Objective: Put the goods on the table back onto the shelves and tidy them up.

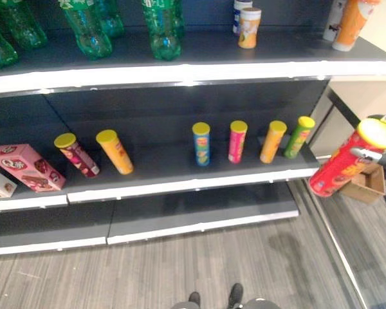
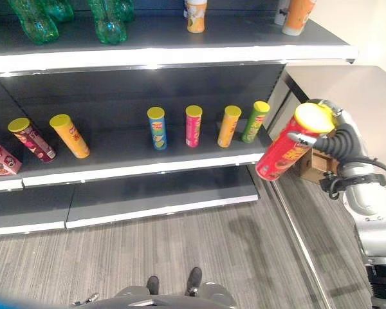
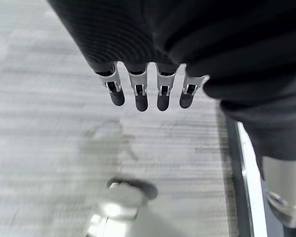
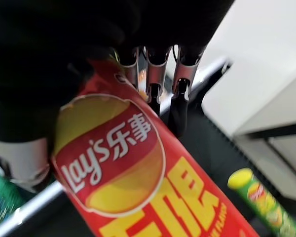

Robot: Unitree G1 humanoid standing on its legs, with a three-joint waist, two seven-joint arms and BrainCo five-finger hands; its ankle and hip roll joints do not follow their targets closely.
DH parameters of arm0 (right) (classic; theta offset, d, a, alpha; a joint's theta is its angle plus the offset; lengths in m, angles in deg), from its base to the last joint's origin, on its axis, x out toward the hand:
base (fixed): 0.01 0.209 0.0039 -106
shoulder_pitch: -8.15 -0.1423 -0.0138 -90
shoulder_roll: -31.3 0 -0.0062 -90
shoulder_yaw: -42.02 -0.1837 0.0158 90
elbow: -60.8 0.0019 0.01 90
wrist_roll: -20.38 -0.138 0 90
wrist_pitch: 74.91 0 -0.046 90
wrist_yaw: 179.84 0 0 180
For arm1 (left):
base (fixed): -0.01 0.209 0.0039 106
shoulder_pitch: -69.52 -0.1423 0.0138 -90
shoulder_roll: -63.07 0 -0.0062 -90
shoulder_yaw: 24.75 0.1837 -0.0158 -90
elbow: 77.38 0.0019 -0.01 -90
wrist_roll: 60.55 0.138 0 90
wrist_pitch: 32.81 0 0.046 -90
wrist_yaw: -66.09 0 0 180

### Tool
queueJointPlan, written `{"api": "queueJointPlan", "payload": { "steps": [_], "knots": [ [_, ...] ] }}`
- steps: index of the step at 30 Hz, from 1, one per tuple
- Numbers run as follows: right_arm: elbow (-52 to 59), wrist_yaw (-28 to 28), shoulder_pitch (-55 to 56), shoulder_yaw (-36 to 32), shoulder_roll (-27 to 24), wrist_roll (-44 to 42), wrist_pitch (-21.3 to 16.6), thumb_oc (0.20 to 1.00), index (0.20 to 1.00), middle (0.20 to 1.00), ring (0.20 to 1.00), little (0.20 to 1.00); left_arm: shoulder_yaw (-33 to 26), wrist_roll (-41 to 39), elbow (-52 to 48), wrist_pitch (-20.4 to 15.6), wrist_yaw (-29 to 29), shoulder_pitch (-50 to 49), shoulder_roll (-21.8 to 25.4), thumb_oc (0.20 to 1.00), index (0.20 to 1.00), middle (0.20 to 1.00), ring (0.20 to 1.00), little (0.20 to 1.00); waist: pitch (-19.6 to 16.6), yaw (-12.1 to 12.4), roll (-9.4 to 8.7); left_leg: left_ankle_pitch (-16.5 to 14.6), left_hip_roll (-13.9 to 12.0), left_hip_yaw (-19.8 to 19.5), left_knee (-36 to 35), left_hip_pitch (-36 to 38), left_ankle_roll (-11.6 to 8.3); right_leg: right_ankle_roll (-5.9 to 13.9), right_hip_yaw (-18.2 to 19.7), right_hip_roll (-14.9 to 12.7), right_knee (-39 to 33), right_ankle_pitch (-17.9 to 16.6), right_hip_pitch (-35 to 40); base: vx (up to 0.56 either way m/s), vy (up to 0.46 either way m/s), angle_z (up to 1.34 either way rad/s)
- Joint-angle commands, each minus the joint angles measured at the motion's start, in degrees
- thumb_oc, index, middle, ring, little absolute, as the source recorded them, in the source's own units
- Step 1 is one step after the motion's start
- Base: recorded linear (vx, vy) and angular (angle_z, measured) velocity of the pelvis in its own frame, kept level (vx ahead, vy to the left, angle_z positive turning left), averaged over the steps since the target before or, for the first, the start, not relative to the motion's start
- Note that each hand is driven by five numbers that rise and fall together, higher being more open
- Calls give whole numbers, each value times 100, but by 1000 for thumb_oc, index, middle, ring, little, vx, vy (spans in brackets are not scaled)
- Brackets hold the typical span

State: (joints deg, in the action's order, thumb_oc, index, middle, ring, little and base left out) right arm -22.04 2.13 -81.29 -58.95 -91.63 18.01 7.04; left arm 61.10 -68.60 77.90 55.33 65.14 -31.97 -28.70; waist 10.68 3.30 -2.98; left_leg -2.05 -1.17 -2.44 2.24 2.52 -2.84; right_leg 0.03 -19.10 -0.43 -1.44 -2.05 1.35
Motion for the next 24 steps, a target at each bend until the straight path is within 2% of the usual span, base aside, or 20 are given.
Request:
{"api": "queueJointPlan", "payload": {
  "steps": [1, 2, 4, 5, 7, 9, 12, 13, 15, 17, 18, 19, 21, 24],
  "knots": [
    [452, -22, -414, 17, -158, 320, -183, 200, 200, 200, 200, 200, 219, -26, -151, -37, 1, 275, 285, 1000, 1000, 1000, 1000, 1000, 39, 26, -212, -73, -327, 782, 478, -581, -288, 605, 202, -483, -169, 345, 186, -25, 141, 67],
    [445, -17, -431, 38, -160, 326, -181, 200, 200, 200, 200, 200, 210, -25, -152, -37, 0, 270, 281, 1000, 1000, 1000, 1000, 1000, 36, 28, -208, -76, -336, 792, 471, -572, -293, 603, 213, -475, -173, 343, 187, 31, 170, 84],
    [480, -106, -387, 210, -50, 415, -172, 200, 200, 200, 200, 200, 216, 62, -9, -49, -64, 282, 317, 1000, 1000, 1000, 1000, 1000, -25, 20, -205, 139, -732, 801, 174, -567, -316, 647, 222, -594, -128, 383, 157, 85, 269, 41],
    [345, -64, -393, 438, 66, 460, -178, 200, 200, 200, 200, 200, 286, 106, 53, -42, -150, 319, 350, 1000, 1000, 1000, 1000, 1000, -89, 22, -125, 466, -1051, 680, -206, -564, -375, 708, 193, -677, -61, 518, 130, 170, 390, -6],
    [300, -117, -350, 615, 177, 629, -123, 200, 200, 200, 200, 200, 361, 152, 48, -26, -184, 307, 340, 1000, 1000, 1000, 1000, 1000, -231, -3, 40, 530, -1064, 475, -697, -393, -473, 779, 184, -716, 11, 594, 169, 194, 367, -2],
    [215, -94, -385, 758, 271, 767, -78, 200, 200, 200, 200, 200, 433, 230, 46, -33, -176, 292, 331, 1000, 1000, 1000, 1000, 1000, -262, -26, 104, 481, -900, 433, -682, -365, -471, 836, 158, -916, 125, 547, 154, 148, 365, 6],
    [204, -61, -667, 1094, 450, 882, -50, 200, 200, 200, 200, 200, 491, 301, -30, -38, -220, 338, 441, 1000, 1000, 1000, 1000, 1000, -165, 31, 141, 336, -539, 588, -656, -276, -248, 938, 270, -1316, 635, 511, -55, 87, 328, 7],
    [202, -61, -670, 1097, 451, 882, -50, 200, 200, 200, 200, 200, 489, 301, -30, -38, -220, 338, 442, 1000, 1000, 1000, 1000, 1000, -166, 35, 137, 336, -537, 594, -656, -276, -246, 939, 278, -1319, 644, 515, -63, 17, 232, -6],
    [59, -26, -953, 1380, 558, 956, -16, 200, 200, 200, 200, 200, 507, 323, -44, -30, -267, 362, 524, 1000, 1000, 1000, 1000, 1000, -83, 92, 178, 238, -376, 746, -714, -128, -78, 981, 237, -1565, 1104, 438, -248, 32, 265, -13],
    [21, -34, -1149, 1606, 673, 1009, 34, 200, 200, 200, 200, 200, 517, 354, -54, 5, -268, 352, 591, 1000, 1000, 1000, 1000, 1000, -40, 118, 189, 134, -299, 845, -724, -5, 41, 951, 158, -1681, 1524, 406, -362, 96, 266, -6],
    [13, -42, -1270, 1831, 805, 1060, 48, 200, 200, 200, 200, 200, 535, 345, -98, 18, -268, 323, 624, 1000, 1000, 1000, 1000, 1000, 18, 136, 193, 77, -267, 875, -724, 69, 85, 953, 132, -1686, 1810, 314, -474, 123, 196, -10],
    [-5, -25, -1323, 1895, 837, 1096, 56, 200, 200, 200, 200, 200, 534, 343, -96, 26, -277, 320, 630, 1000, 1000, 1000, 1000, 1000, 30, 140, 184, 55, -242, 865, -724, 89, 89, 956, 147, -1660, 1762, 289, -492, 122, 112, -8],
    [-44, 31, -1537, 2061, 879, 1177, 81, 200, 200, 200, 200, 200, 561, 328, -127, 19, -309, 346, 627, 1000, 1000, 1000, 1000, 1000, 72, 167, 161, 42, -195, 794, -724, 58, 71, 949, 270, -1530, 1361, 249, -526, 83, -6, 5],
    [-159, 155, -1984, 2372, 888, 1243, 104, 200, 200, 200, 200, 200, 617, 249, -125, 11, -336, 418, 599, 1000, 1000, 1000, 1000, 1000, 243, 186, 127, 63, -150, 640, -724, -18, 39, 1026, 722, -1318, 515, -50, -736, 23, -85, 16]
  ]
}}
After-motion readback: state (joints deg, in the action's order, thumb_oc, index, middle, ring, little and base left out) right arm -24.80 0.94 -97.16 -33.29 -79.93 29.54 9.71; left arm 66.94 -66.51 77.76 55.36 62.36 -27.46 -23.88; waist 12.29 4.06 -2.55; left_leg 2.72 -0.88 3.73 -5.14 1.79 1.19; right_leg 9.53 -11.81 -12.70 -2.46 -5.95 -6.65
